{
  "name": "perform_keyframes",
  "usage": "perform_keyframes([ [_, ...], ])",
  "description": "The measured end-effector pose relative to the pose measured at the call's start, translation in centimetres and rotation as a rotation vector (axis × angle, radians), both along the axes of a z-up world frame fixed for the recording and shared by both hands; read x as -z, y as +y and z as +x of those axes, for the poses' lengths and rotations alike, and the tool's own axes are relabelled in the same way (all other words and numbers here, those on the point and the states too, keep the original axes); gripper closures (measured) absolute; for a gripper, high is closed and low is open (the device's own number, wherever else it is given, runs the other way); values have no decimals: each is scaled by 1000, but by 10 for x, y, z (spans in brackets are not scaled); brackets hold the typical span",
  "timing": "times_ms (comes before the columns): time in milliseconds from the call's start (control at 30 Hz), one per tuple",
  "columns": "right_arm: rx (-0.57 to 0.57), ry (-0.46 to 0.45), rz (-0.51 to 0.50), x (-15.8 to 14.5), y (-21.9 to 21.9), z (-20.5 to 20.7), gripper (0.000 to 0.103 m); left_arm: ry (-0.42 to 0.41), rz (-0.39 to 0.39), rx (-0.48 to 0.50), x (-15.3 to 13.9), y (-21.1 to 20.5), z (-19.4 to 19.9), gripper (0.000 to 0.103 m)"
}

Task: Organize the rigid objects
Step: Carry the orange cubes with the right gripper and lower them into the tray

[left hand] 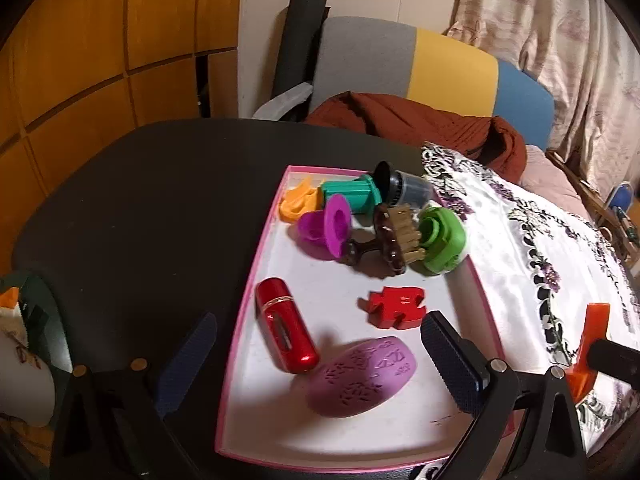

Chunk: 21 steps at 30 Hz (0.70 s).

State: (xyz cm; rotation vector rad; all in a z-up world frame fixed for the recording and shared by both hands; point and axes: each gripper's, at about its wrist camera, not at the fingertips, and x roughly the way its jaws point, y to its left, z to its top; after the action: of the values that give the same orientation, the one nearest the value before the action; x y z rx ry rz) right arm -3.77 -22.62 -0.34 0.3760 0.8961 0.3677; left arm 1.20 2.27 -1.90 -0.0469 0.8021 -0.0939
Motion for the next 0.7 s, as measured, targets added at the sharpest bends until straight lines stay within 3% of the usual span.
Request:
perform_keyframes([
  [300,-99,26,-50,9,49,14,79,-16,16,-63,-4,17,-2,0],
  [467,-133,73,-105,16,72,26,79,-27,72,-127,-8,25,-3,0],
  [700,-148,137,-252,26,92,37,79,-21,72,-165,-7,37,-5,0],
])
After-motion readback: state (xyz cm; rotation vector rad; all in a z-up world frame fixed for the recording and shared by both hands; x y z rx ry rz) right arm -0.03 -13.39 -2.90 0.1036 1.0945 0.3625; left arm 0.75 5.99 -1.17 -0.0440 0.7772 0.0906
